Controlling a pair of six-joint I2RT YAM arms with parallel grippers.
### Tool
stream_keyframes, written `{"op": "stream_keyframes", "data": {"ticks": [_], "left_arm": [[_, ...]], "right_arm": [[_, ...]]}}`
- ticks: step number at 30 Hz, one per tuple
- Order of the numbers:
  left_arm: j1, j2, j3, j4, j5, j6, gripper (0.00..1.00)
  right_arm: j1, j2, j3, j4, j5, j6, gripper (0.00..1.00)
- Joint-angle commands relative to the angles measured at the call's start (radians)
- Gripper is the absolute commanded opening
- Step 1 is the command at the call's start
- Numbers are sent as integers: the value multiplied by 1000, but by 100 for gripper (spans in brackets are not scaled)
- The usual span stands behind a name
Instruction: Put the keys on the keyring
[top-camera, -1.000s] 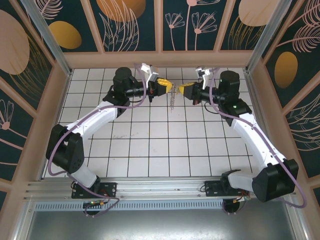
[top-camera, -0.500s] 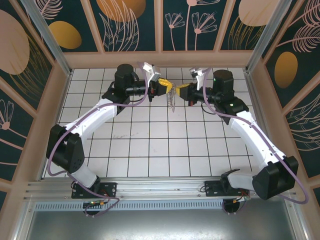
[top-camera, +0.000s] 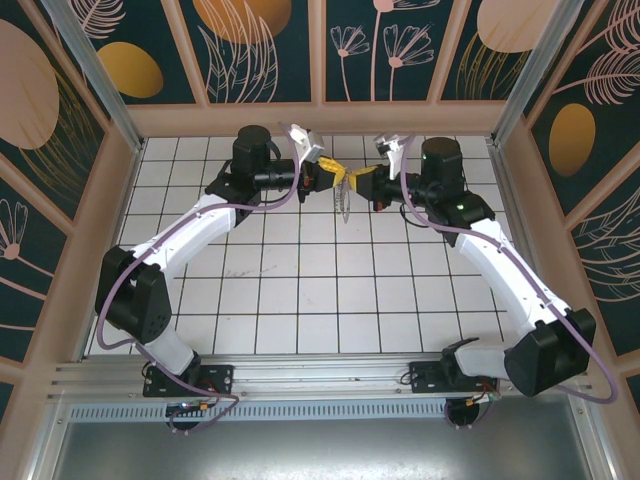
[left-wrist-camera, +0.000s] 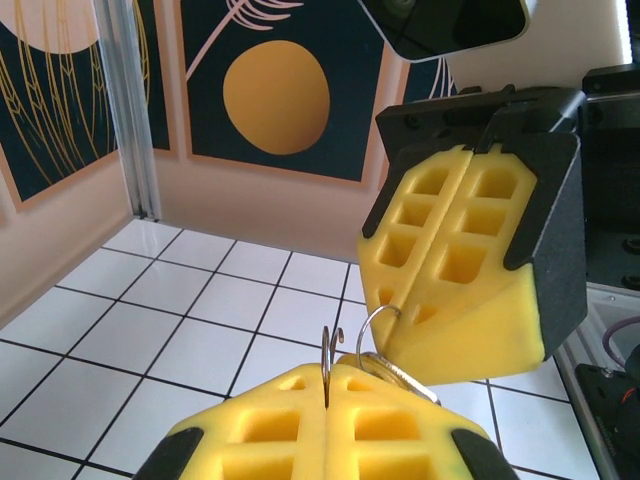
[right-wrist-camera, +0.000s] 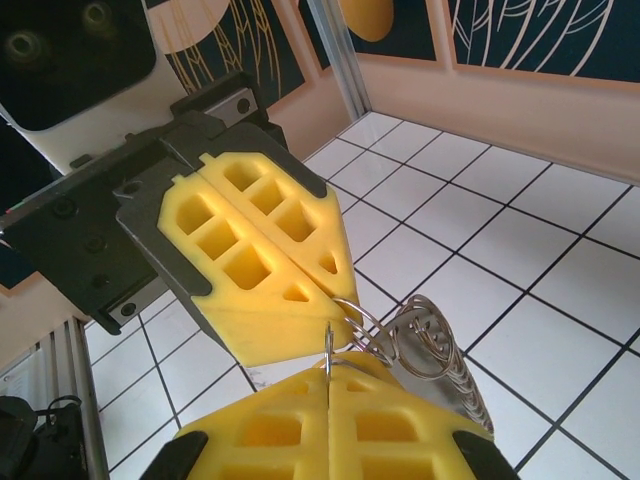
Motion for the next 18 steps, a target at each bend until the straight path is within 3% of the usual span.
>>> {"op": "stream_keyframes", "data": {"ticks": [1, 18], "left_arm": [[-8, 12, 39, -4, 22, 27, 0], [-21, 19, 56, -56, 48, 59, 0]], "right_arm": [[8, 7, 41, -10, 17, -28, 0], [8, 26, 67, -19, 38, -39, 0]]}}
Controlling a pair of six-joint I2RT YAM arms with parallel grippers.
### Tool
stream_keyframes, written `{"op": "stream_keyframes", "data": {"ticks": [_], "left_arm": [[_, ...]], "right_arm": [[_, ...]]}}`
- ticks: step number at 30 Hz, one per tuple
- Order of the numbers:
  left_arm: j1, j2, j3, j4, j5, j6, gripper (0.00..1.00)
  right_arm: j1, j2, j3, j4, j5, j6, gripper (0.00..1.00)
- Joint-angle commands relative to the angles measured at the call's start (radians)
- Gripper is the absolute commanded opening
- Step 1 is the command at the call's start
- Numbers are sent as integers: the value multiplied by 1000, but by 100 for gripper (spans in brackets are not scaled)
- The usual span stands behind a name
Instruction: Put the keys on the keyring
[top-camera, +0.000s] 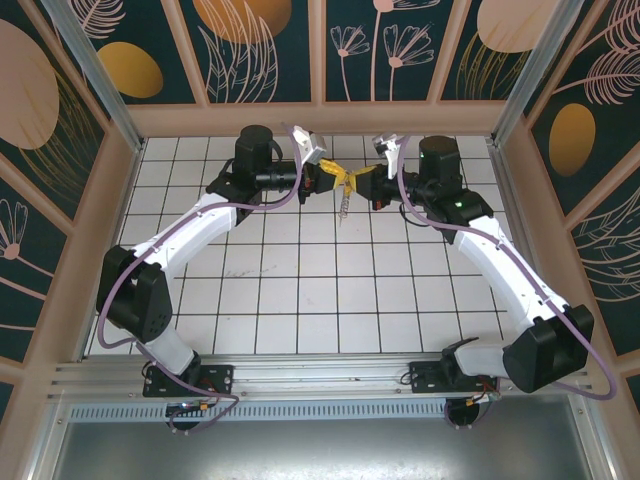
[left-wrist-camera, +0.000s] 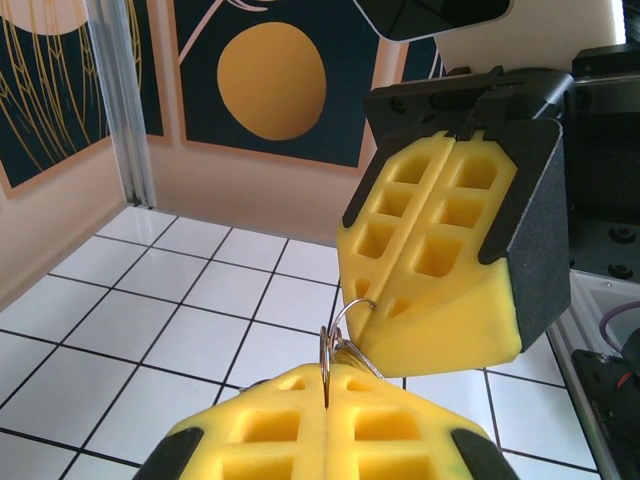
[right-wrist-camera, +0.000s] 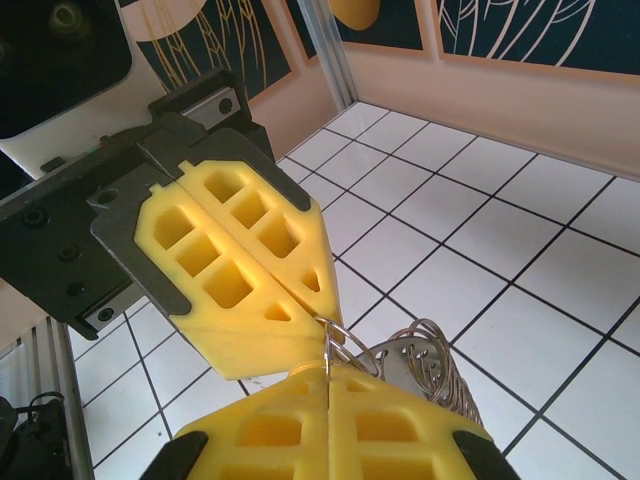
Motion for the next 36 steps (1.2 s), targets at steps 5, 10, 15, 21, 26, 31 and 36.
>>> {"op": "stream_keyframes", "data": {"ticks": [5, 10, 15, 21, 26, 31, 36], "left_arm": [[-19, 4, 37, 6, 42, 24, 0], [-19, -23, 4, 65, 23, 3, 0], [-19, -43, -8, 86, 25, -6, 0], [-19, -62, -29, 117, 27, -18, 0], [-18, -72, -46, 159, 18, -41, 0], [-19, -81, -62, 224, 17, -78, 0], [-19, -92, -93, 342, 5, -150, 0]], "right_arm": [[7, 25, 51, -3, 28, -27, 0], [-6, 19, 15, 9, 37, -18, 0], [-29, 6, -19, 26, 28, -1, 0], [-51, -3, -44, 41, 22, 13, 0], [-62, -6, -59, 58, -23, 28, 0], [-63, -3, -70, 79, -117, 41, 0], [-65, -1, -86, 91, -192, 46, 0]]}}
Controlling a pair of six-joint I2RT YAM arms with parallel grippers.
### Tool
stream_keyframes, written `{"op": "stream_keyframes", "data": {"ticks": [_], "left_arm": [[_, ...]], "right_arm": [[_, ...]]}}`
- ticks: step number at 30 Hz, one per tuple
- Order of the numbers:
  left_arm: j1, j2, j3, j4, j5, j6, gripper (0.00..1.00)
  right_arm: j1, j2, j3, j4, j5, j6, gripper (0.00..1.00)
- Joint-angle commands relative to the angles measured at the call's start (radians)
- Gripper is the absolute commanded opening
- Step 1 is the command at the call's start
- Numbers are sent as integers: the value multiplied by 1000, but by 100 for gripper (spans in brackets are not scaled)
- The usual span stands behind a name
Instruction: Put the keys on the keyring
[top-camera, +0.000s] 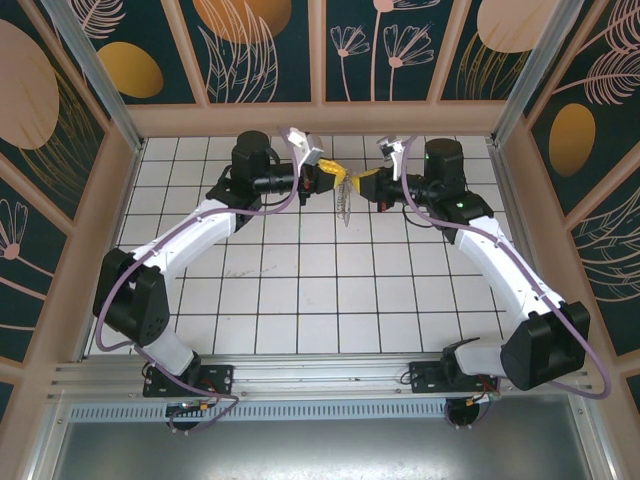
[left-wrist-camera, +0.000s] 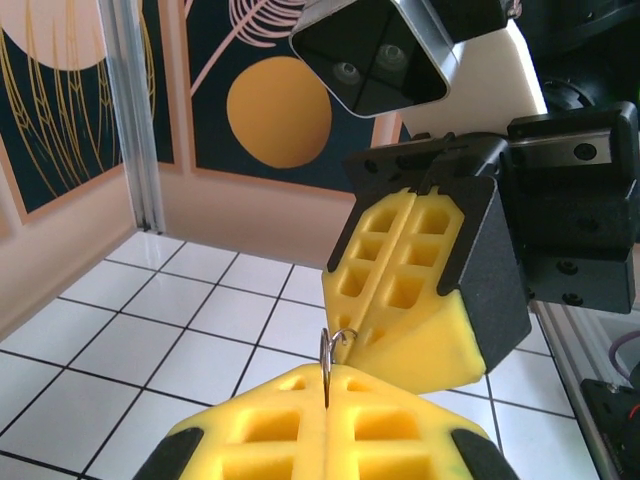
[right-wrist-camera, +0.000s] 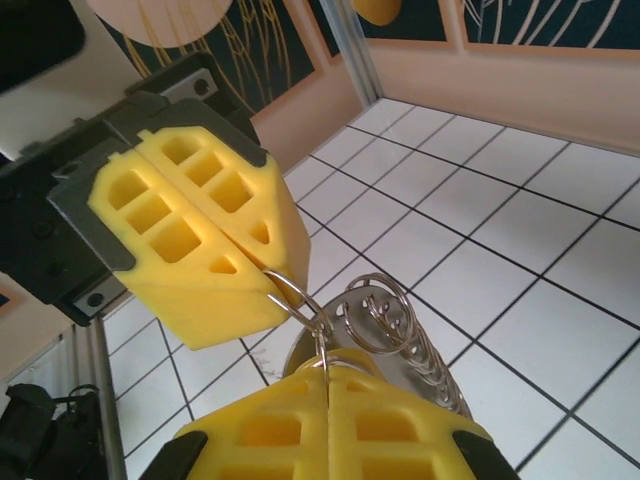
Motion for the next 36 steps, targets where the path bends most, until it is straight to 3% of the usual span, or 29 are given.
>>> {"op": "stream_keyframes", "data": {"ticks": [1, 10, 19, 20, 22, 24, 30, 36], "left_arm": [[-12, -63, -19, 196, 24, -76, 0], [-11, -56, -52, 362, 17, -193, 0], [-11, -34, -56, 427, 9, -260, 0], [-11, -31, -54, 429, 2, -268, 0], [-12, -22, -49, 431, -16, -289, 0], [-12, -13, -44, 440, -30, -317, 0], [-12, 15, -33, 470, -49, -398, 0], [-12, 33, -19, 482, -57, -465, 0]], "right_arm": [[-7, -12, -34, 25, -79, 17, 0], [-6, -8, -65, 109, -186, 74, 0], [-15, -14, -63, 126, -158, 91, 0], [-22, -18, -67, 129, -145, 99, 1], [-51, -34, -82, 147, -141, 120, 21], [-87, -59, -104, 175, -149, 150, 34], [-159, -150, -149, 246, -160, 227, 38], [-164, -167, -152, 414, -131, 346, 38]]}}
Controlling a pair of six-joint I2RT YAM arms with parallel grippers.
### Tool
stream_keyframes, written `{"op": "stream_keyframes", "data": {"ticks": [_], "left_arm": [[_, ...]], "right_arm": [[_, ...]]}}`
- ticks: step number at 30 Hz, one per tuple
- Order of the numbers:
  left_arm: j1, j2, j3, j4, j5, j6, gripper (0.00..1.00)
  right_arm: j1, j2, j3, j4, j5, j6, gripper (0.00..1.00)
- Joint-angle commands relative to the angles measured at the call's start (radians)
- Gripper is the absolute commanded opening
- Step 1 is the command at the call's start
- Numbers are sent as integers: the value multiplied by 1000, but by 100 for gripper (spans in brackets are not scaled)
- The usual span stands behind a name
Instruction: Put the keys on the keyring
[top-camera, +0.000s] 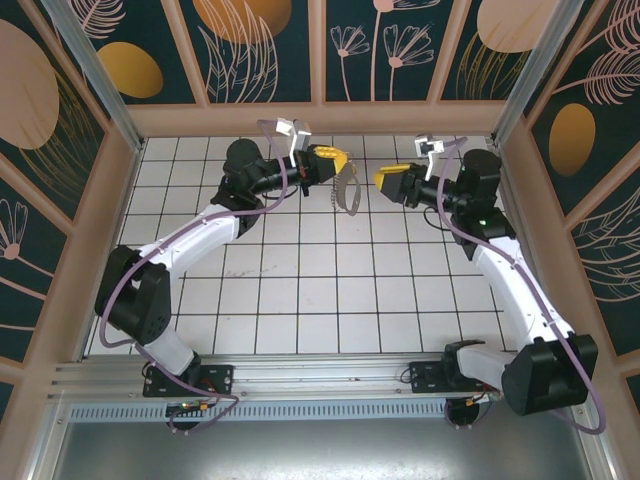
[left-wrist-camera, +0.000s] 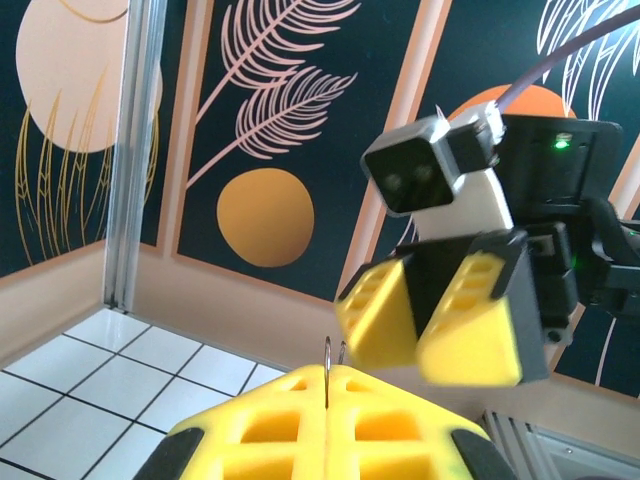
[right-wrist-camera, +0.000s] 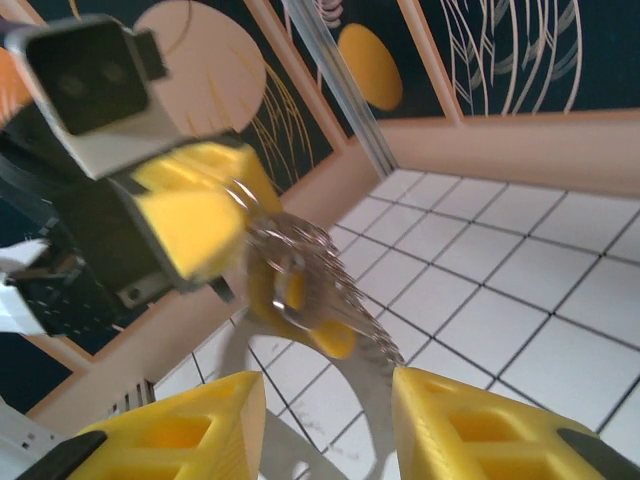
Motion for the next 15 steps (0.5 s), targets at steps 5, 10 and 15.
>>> {"op": "stream_keyframes", "data": {"ticks": [5, 10, 15], "left_arm": [[-6, 41, 39, 159, 1, -173, 0], [1, 55, 30, 260, 11, -281, 0], [23, 113, 32, 358, 31, -399, 0]], "right_arm": [[-4, 22, -1, 338, 28, 201, 40], [-4, 79, -18, 516, 26, 298, 44], [-1, 126, -40, 654, 21, 369, 49]]}}
